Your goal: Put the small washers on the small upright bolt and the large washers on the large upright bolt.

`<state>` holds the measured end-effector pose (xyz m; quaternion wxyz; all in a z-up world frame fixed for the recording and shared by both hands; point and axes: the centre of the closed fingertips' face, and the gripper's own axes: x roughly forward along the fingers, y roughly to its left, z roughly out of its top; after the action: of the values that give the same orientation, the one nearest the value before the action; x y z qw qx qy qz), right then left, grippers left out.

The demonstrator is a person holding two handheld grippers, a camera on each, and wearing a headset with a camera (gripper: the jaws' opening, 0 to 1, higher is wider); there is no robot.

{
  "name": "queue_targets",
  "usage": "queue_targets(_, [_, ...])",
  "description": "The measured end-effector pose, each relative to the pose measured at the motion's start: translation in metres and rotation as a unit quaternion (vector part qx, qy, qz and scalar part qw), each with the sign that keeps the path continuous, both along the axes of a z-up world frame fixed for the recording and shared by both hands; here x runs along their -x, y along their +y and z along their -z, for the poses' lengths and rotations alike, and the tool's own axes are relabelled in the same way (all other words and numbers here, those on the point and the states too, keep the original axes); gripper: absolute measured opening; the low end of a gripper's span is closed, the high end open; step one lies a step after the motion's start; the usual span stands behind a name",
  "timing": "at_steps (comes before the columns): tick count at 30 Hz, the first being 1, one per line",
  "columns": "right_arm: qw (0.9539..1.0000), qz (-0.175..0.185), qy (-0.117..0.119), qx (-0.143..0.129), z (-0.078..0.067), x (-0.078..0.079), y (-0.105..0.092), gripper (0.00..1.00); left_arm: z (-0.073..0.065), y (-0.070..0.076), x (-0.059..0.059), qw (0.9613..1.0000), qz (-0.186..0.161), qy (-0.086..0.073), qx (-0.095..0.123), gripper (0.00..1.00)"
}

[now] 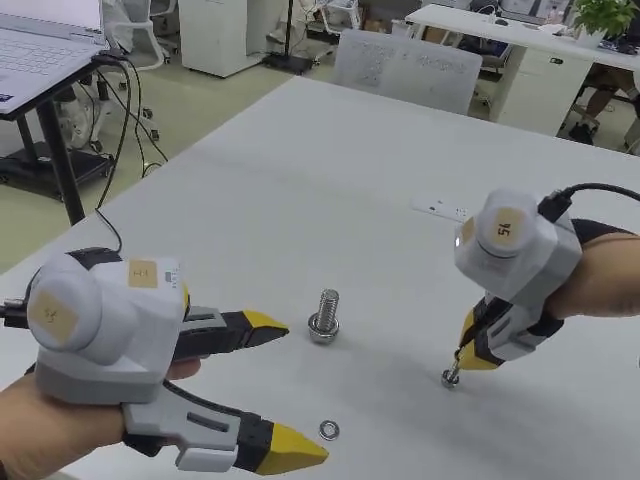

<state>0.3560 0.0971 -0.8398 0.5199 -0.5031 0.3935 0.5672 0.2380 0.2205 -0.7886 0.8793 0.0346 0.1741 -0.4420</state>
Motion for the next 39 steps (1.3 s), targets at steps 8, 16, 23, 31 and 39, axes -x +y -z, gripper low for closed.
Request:
queue_targets(8, [1.0000, 0.004, 0.006, 0.002, 0.011, -0.001, 0.000, 0.13, 0.000, 0.000, 0.001, 1.0000, -0.001, 0.001, -0.001, 0.73])
queue_targets(16, [0.9999, 0.002, 0.009, 0.006, 0.020, -0.001, 0.001, 0.13, 0.000, 0.001, 0.001, 1.0000, -0.002, 0.001, -0.001, 0.73])
queue_targets(23, [0.9999, 0.001, 0.010, 0.007, 0.026, -0.001, 0.002, 0.13, 0.000, 0.000, 0.001, 1.0000, -0.002, 0.002, -0.002, 0.73])
queue_targets(31, [0.9999, 0.001, 0.010, 0.009, 0.029, -0.002, 0.002, 0.13, 0.000, 0.000, 0.001, 1.0000, -0.002, 0.001, -0.001, 0.73])
queue_targets(39, [0.9999, -0.002, 0.009, 0.008, 0.029, -0.002, 0.002, 0.14, 0.000, -0.001, 0.000, 1.0000, -0.002, 0.001, -0.001, 0.73])
